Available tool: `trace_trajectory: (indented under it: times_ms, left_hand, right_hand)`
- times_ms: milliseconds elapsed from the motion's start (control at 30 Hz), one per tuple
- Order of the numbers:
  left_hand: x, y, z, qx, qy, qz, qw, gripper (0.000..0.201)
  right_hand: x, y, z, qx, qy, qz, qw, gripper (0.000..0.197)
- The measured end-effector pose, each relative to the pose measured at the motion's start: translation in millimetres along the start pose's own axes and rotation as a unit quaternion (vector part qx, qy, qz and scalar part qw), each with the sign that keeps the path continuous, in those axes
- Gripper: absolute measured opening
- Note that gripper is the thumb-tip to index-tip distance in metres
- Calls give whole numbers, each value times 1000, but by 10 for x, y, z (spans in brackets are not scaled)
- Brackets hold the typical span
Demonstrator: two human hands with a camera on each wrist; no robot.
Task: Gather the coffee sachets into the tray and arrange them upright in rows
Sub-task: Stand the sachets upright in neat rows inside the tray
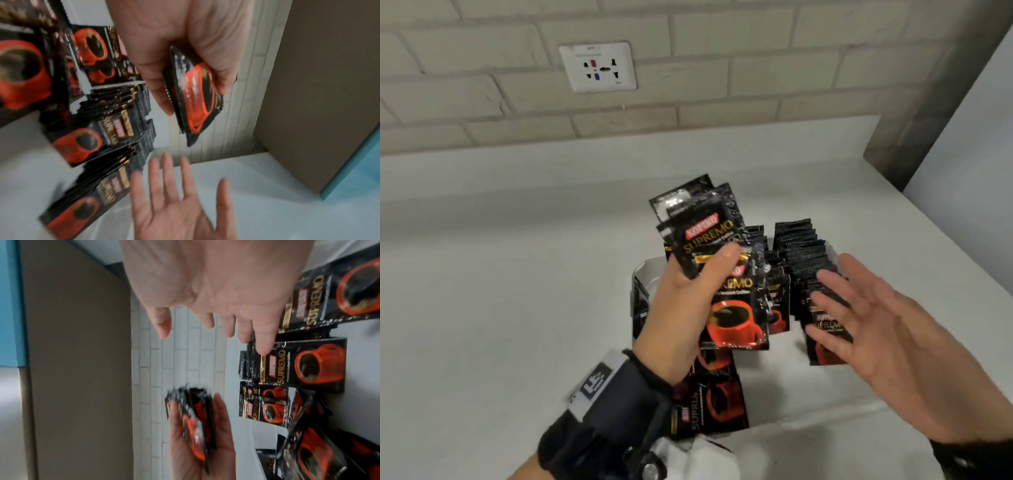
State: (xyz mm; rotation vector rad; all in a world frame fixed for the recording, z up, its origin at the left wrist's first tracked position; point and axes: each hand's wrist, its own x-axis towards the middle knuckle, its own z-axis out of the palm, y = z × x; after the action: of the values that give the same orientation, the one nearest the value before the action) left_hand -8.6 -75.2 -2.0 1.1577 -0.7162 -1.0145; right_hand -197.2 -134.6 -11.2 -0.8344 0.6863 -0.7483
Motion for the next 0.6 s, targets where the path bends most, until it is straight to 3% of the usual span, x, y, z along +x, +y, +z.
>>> trace_trajectory:
  times_ms: [100, 167, 267, 333, 400, 500, 600]
  left_hand:
    - [27, 99, -90, -15, 62, 86, 994, 26]
    - [14, 110, -25, 10, 70, 131, 989, 29]
    - [-57, 6, 194, 66, 35, 148, 986, 44]
    - [-97, -79, 290, 102, 9, 139, 985, 53]
    - [-100, -115, 298, 111, -4, 149, 983, 59]
    - [-56, -89, 223, 89, 25, 143, 985, 52]
    - [-33, -88, 182, 48, 36, 97, 993, 49]
  right_hand:
    - [-6, 6, -58, 46, 14, 37, 998, 104]
    - [44, 75, 19, 67, -10, 89, 994, 108]
    - [125, 112, 254, 90, -113, 133, 981, 86]
    - [159, 84, 402, 105, -184, 116, 970, 72]
    - [180, 66, 475, 122, -212, 100, 965, 71]
    - [235, 116, 445, 126, -204, 99, 966, 73]
    - [295, 108, 358, 60, -132, 79, 986, 87]
